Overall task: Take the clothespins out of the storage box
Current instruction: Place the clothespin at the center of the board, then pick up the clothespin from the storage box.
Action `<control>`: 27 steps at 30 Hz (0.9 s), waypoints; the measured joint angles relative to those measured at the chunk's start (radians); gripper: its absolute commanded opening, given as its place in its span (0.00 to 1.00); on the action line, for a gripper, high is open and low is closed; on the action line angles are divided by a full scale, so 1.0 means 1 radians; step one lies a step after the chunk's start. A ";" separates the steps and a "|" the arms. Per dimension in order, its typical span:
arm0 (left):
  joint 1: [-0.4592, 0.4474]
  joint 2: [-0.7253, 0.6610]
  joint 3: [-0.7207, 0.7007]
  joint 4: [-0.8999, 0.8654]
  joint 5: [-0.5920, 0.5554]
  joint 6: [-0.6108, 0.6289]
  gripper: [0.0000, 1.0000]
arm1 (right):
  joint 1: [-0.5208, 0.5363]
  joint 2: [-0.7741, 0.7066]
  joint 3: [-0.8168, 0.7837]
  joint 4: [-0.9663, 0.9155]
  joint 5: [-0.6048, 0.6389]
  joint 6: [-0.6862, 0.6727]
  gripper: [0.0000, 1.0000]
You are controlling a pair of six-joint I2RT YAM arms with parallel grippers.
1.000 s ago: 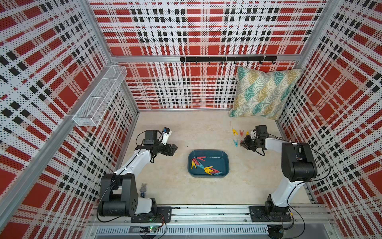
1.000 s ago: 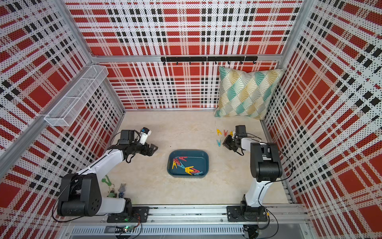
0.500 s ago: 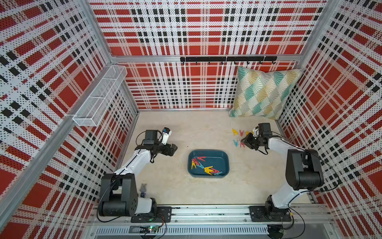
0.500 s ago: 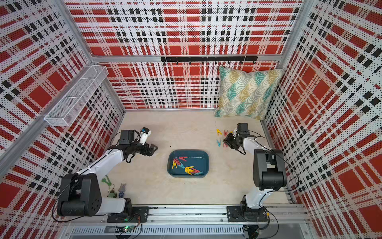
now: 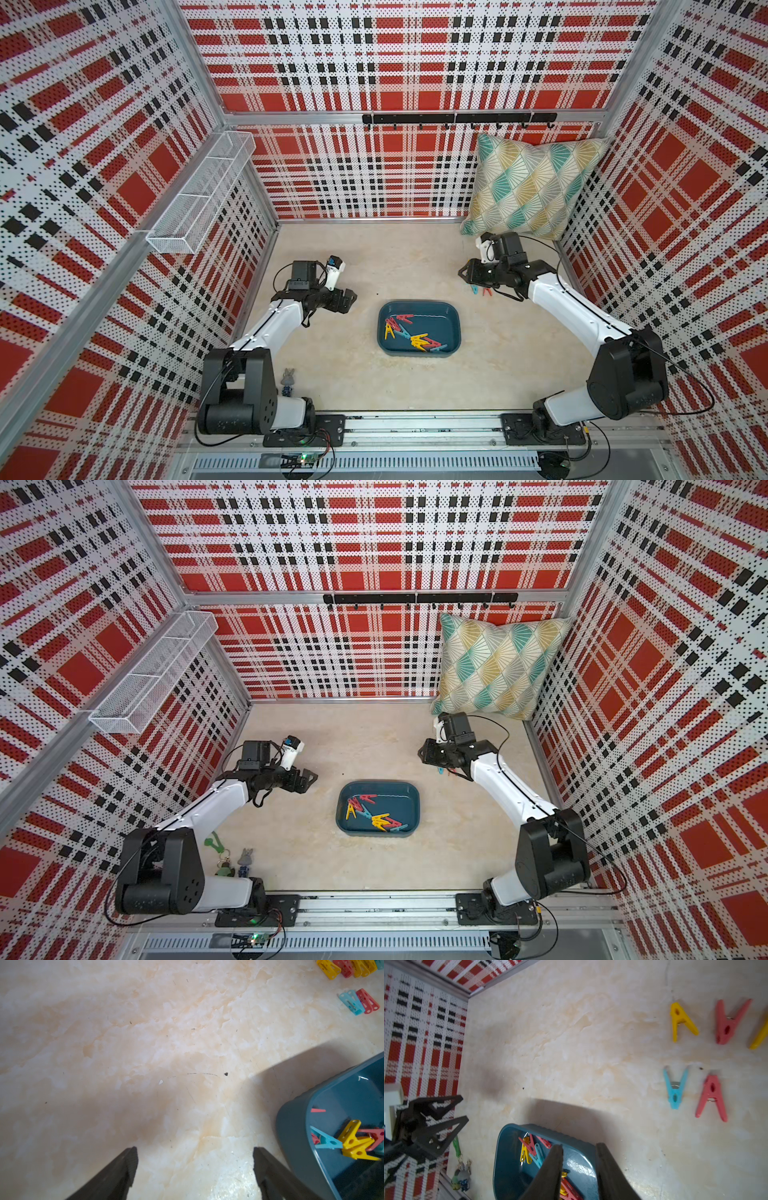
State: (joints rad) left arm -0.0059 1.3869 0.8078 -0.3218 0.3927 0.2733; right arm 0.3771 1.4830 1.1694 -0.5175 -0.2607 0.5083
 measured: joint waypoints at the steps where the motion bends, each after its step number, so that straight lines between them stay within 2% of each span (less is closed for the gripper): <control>1: 0.000 0.000 0.000 0.000 0.000 0.000 0.92 | 0.033 0.001 0.006 -0.012 0.013 -0.020 0.33; 5: 0.000 0.000 0.000 0.000 0.000 0.000 0.92 | 0.159 0.032 0.050 -0.055 0.050 -0.096 0.33; 9: 0.000 0.000 0.000 0.000 0.000 0.000 0.92 | 0.241 0.088 0.080 -0.071 0.071 -0.147 0.33; 27: 0.000 0.000 0.000 0.000 0.001 0.000 0.92 | 0.435 0.348 0.211 -0.135 0.184 -0.230 0.32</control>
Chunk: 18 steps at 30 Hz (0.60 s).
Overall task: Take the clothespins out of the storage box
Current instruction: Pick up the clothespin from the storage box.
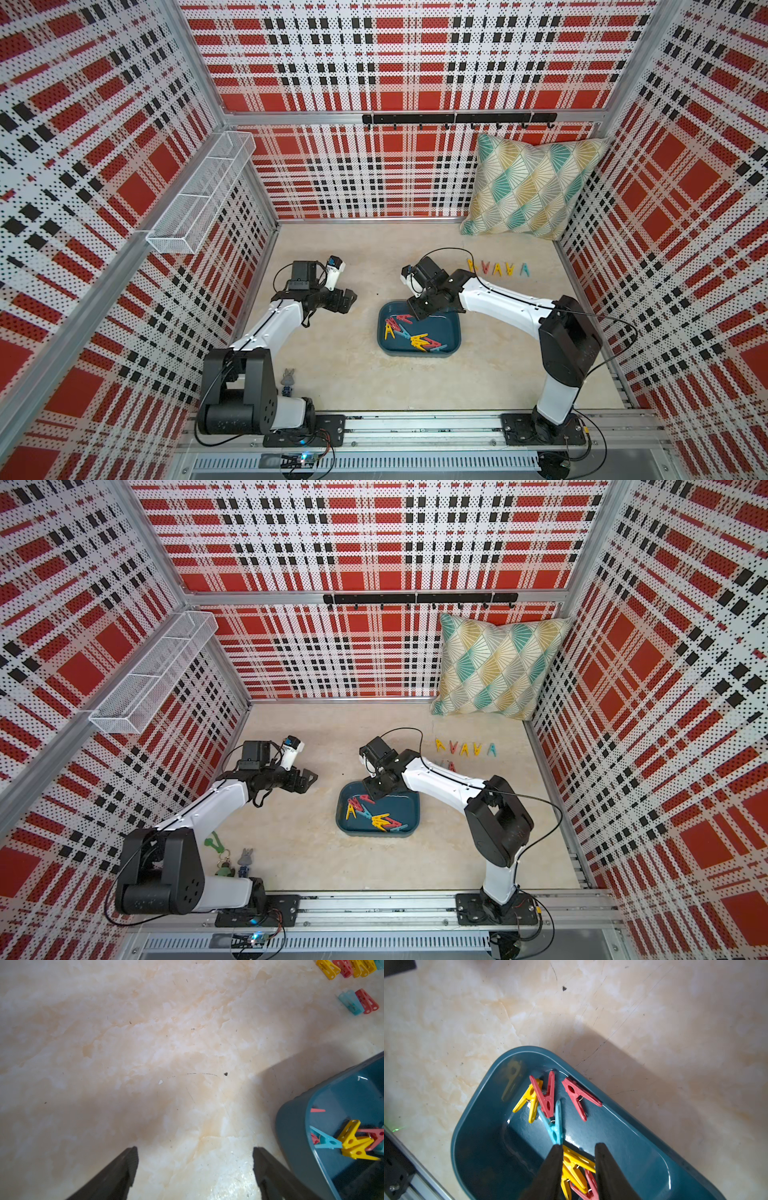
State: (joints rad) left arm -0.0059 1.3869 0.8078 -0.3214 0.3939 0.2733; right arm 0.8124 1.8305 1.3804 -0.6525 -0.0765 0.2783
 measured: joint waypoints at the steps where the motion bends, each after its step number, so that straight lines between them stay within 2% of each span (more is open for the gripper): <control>1: 0.000 0.000 0.000 0.000 0.000 0.000 0.92 | 0.010 0.016 0.008 -0.003 0.010 -0.002 0.32; 18: 0.000 0.000 0.000 0.000 0.003 0.000 0.92 | 0.050 0.147 0.048 -0.024 0.083 -0.008 0.29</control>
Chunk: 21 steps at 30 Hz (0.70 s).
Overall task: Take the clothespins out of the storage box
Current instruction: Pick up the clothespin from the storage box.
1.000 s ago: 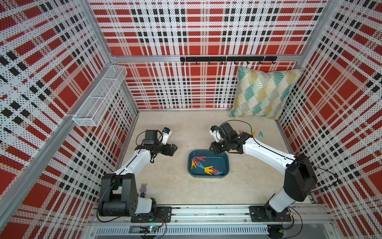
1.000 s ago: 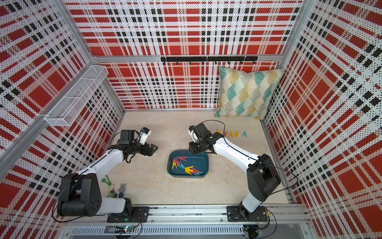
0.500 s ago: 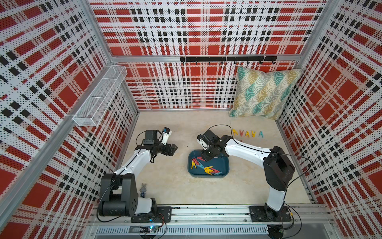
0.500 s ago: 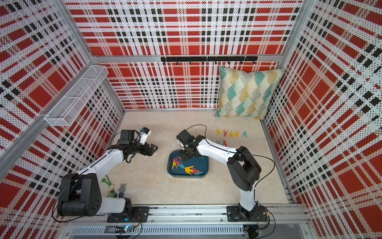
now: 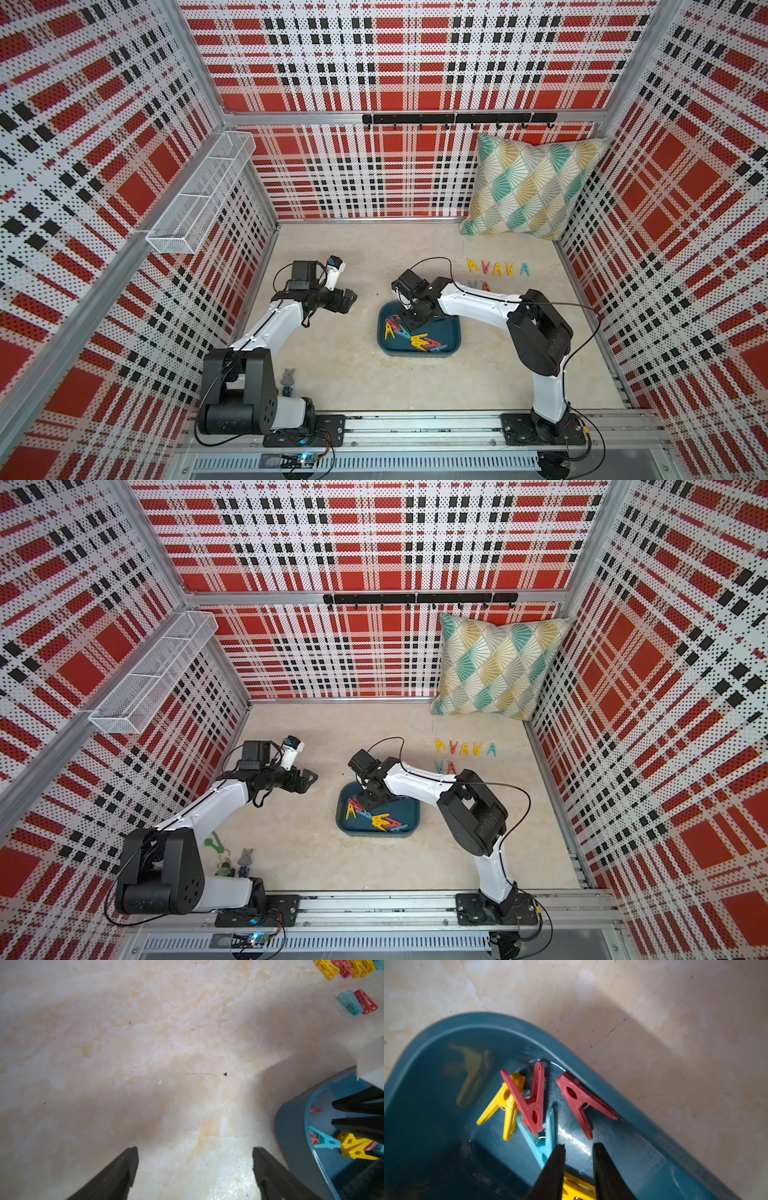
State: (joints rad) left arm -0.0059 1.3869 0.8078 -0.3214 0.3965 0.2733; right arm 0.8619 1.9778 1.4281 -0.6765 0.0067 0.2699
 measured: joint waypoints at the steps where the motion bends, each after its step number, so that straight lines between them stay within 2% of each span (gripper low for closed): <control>1: 0.000 0.000 0.000 0.000 0.000 0.000 0.92 | 0.000 0.005 0.003 0.000 0.003 0.000 0.29; 21: 0.000 0.000 0.000 0.000 0.001 0.000 0.91 | 0.002 0.057 0.018 -0.002 0.009 0.000 0.24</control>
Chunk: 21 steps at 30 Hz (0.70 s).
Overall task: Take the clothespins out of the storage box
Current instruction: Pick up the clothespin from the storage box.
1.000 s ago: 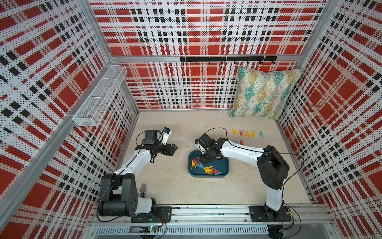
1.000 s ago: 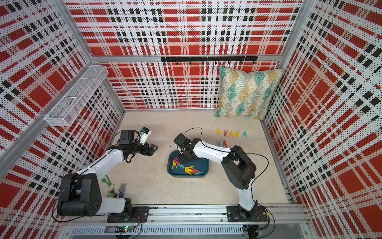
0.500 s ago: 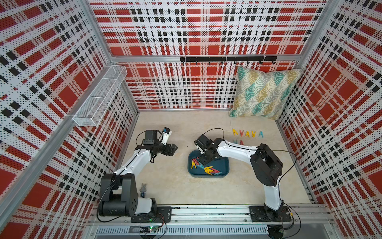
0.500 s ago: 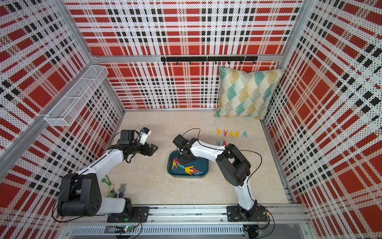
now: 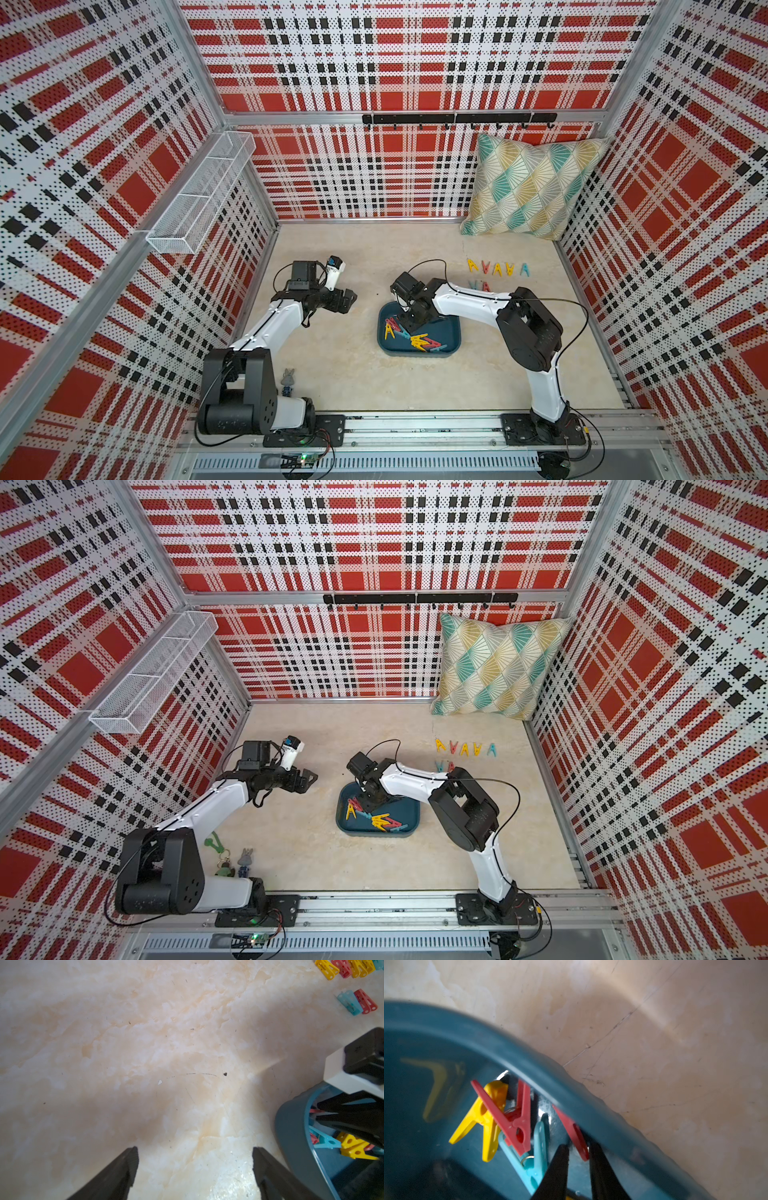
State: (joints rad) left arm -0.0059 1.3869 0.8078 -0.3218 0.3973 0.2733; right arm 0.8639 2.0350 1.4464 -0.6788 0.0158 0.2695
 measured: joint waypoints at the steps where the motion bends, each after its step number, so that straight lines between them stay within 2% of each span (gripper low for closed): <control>1: 0.000 0.000 0.000 0.000 0.000 0.000 0.91 | 0.000 0.001 0.000 0.000 0.000 0.000 0.24; 4: 0.000 0.000 0.000 0.000 0.001 0.000 0.92 | 0.000 0.004 0.000 0.003 0.000 0.000 0.23; 16: 0.001 0.000 0.000 0.000 0.007 0.000 0.91 | 0.000 0.010 0.000 0.013 0.000 0.005 0.06; 21: 0.001 0.000 0.000 0.000 0.008 0.000 0.91 | 0.004 -0.039 -0.017 0.014 0.001 0.005 0.02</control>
State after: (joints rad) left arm -0.0051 1.3869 0.8078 -0.3218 0.4049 0.2737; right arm 0.8680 1.9961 1.4292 -0.6647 0.0170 0.2745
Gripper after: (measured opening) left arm 0.915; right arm 0.085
